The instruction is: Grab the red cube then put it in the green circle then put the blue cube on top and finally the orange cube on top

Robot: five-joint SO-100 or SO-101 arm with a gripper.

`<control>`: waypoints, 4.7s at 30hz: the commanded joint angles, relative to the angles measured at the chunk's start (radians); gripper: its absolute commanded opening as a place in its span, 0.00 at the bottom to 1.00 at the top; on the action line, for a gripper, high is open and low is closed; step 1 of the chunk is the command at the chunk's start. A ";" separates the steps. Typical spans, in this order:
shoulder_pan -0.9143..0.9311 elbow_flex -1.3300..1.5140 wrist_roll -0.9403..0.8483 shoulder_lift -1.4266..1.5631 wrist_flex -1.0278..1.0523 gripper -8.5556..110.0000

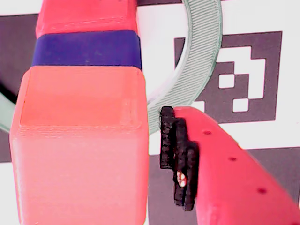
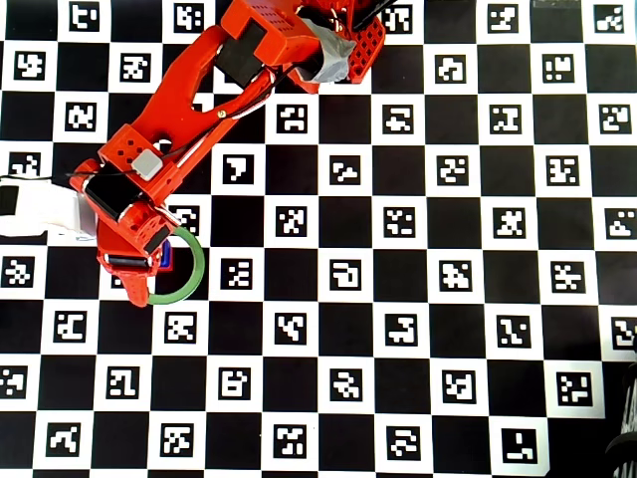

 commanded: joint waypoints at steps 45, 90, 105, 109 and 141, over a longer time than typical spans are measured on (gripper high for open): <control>-0.272 0.512 0.285 0.842 -0.005 0.02; -0.706 1.845 -0.620 1.973 -0.453 0.02; -0.721 2.075 -0.710 2.247 -0.373 0.02; -0.718 2.138 -0.712 2.310 -0.337 0.02; -0.710 2.278 -0.825 2.381 -0.242 0.02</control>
